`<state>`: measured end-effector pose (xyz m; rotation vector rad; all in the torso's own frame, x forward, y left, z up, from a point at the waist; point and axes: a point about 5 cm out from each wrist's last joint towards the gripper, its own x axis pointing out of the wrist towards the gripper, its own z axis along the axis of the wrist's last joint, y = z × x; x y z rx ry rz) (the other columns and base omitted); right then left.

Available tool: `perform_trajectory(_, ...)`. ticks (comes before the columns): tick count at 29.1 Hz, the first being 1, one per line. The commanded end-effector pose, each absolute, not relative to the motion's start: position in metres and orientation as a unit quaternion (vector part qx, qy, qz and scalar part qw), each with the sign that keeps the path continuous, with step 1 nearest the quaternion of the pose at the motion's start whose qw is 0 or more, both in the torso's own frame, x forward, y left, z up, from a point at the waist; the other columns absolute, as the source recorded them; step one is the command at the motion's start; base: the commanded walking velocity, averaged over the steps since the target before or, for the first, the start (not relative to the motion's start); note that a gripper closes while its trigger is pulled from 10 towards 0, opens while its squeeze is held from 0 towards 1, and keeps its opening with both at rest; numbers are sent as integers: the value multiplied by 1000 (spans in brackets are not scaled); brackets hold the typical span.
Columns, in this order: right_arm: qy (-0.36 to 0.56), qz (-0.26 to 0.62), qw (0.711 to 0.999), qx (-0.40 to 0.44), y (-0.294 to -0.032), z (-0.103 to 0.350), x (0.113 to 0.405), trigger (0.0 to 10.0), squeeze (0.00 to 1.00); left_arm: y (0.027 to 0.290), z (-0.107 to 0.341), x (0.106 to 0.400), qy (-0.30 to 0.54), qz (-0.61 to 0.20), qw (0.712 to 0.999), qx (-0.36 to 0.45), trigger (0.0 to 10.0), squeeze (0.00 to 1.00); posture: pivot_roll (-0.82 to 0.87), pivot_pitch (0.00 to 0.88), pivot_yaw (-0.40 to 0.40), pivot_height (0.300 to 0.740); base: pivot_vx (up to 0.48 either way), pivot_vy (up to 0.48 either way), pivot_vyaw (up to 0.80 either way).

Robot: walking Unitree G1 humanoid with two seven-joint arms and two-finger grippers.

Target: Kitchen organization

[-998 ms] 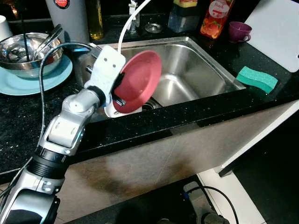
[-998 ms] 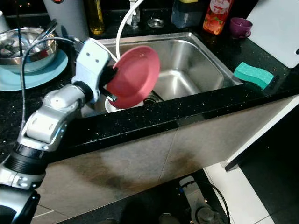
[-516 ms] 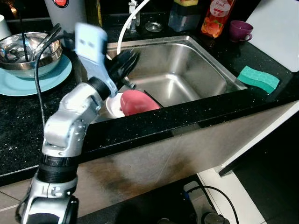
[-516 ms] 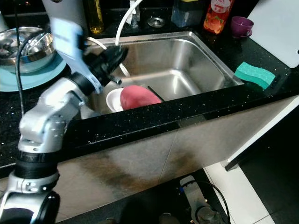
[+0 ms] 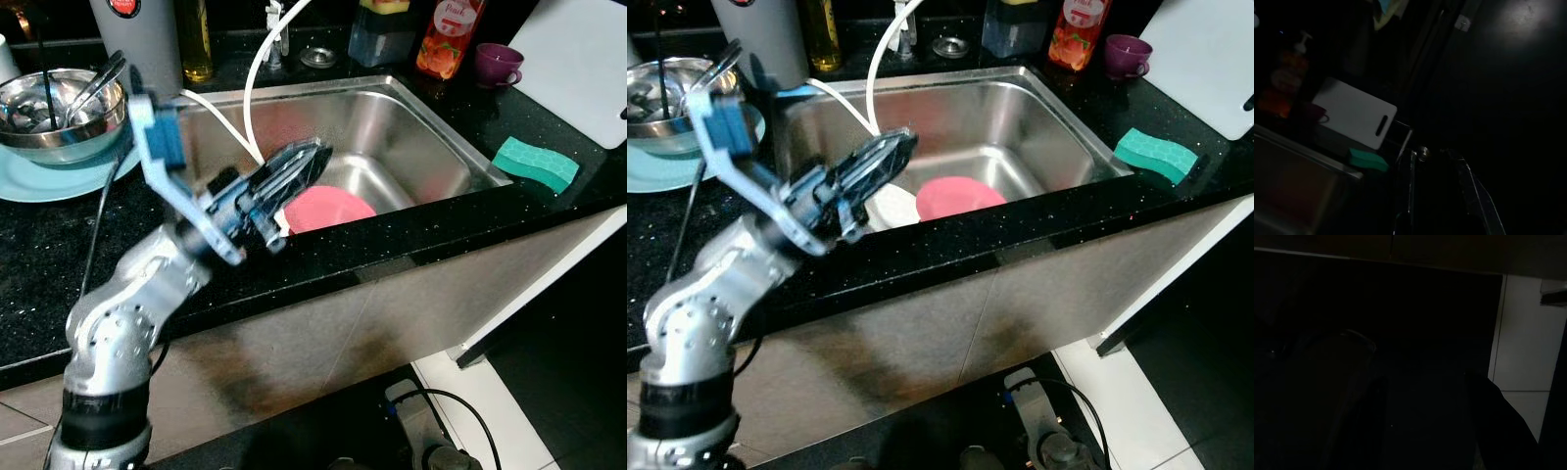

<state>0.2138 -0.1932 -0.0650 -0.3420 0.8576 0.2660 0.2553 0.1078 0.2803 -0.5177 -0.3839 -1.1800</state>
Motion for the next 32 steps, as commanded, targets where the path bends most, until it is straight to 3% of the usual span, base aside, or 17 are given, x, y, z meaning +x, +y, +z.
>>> perform_trajectory(1, 425, 124, 882, -163, -197, -68, 207, 10000, 0, 107, 276, 251, -163, -554, 781, -238, 10000, 0, 33, 137, -49, 740, -281, 0, 0)
perform_trajectory(14, 423, 126, 881, -170, -199, -67, 209, 10000, 0, 116, 252, 249, -130, -535, 796, -250, 10000, 0, 37, 119, -56, 740, -312, 0, 0)
perform_trajectory(22, 424, 124, 881, -170, -199, -67, 209, 10000, 0, 126, 230, 256, -94, -504, 820, -252, 10000, 0, 37, 122, -54, 740, -170, 0, 0)
perform_trajectory(27, 425, 125, 879, -175, -199, -67, 209, 10000, 0, 143, 184, 272, -16, -427, 878, -215, 10000, 0, 38, 125, -55, 740, 0, 0, 113)
perform_trajectory(32, 426, 126, 879, -171, -199, -67, 209, 10000, 0, 156, 147, 275, 46, -379, 902, -200, 10000, 0, 37, 127, -55, 740, 0, 0, 794)
